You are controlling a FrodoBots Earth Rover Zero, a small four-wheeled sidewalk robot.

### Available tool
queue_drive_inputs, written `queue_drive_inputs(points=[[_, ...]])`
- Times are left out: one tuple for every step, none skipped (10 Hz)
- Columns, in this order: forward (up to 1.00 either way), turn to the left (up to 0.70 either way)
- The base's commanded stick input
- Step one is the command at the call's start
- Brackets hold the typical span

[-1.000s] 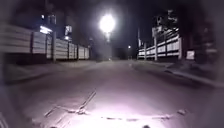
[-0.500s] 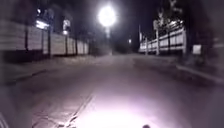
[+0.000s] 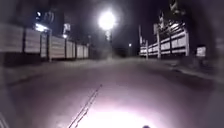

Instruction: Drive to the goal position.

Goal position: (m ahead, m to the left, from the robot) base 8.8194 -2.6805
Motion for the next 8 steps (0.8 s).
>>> queue_drive_inputs(points=[[0.70,0.35],[0.70,0.35],[0.70,0.35],[0.70,0.35],[0.70,0.35],[0.70,0.35],[0.70,0.35],[0.70,0.35]])
